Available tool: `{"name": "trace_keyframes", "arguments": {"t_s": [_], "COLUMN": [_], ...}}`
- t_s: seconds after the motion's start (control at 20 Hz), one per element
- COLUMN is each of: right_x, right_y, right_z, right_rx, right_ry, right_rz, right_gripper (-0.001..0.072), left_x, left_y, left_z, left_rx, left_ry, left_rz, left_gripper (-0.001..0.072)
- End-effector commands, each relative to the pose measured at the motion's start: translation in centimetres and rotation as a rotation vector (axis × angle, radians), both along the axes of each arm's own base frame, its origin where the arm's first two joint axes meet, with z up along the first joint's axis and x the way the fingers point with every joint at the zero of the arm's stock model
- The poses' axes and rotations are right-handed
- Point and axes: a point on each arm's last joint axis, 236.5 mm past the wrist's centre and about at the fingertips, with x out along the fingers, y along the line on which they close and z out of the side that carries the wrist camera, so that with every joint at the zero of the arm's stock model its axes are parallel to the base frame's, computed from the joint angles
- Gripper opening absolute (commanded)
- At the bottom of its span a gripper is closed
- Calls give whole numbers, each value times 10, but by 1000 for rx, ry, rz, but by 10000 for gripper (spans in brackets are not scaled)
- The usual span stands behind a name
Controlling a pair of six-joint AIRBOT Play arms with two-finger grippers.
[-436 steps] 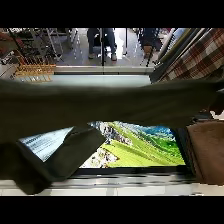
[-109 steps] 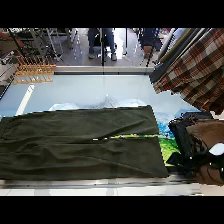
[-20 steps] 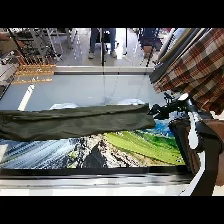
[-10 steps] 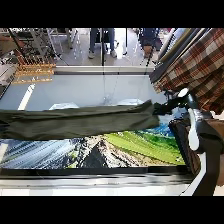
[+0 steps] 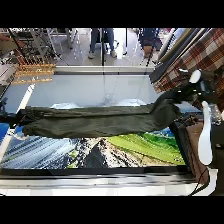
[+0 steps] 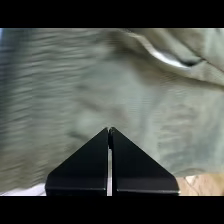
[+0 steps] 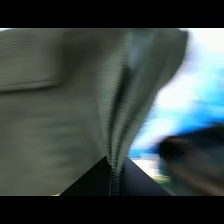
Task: Fold the clothes and pants, and hang the long-sleeved shirts on hangers.
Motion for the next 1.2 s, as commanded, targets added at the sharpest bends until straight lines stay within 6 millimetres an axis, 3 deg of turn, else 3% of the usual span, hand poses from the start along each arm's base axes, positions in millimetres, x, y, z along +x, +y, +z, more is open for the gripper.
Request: {"name": "trace_keyframes", "arguments": {"t_s": [0.0,0.15,0.2,0.3,0.4,0.45,0.5,0.55,0.6,0.65,0.75,0.9,0.95,1.05,1.1,1.15], "right_x": [6,0,-7,-23,-37,-39,-41,-41,-39,-34,-19,4,2,-14,-23,-32], "right_y": [151,297,344,417,469,480,483,478,463,438,370,237,199,137,115,105], "right_z": [20,3,-14,-52,-85,-93,-92,-85,-73,-57,-22,6,3,-24,-43,-62], "right_rx": [206,263,291,358,485,539,584,604,599,576,492,373,370,385,394,419], "right_ry": [-86,-168,-177,-169,-119,-94,-75,-67,-65,-67,-90,-85,-42,96,159,201], "right_rz": [204,366,401,437,429,420,422,448,468,489,491,324,261,153,103,84], "right_gripper": [20,20,20,20,22,38,268,508,572,566,567,567,570,587,587,588], "left_x": [9,8,6,3,4,5,6,7,8,8,8,10,11,17,18,18], "left_y": [-20,-17,-17,-21,-30,-35,-41,-46,-50,-54,-59,-61,-62,-66,-67,-71], "left_z": [7,29,36,45,49,48,48,48,48,48,48,48,47,43,40,38], "left_rx": [16,38,42,41,20,16,16,15,14,13,12,14,17,22,20,18], "left_ry": [-24,-62,-71,-75,-78,-78,-77,-77,-77,-76,-75,-78,-81,-87,-85,-82], "left_rz": [-41,-38,-40,-47,-58,-66,-79,-91,-100,-109,-118,-122,-122,-121,-123,-130], "left_gripper": [22,21,21,21,21,22,22,22,22,22,22,22,22,22,22,22]}}
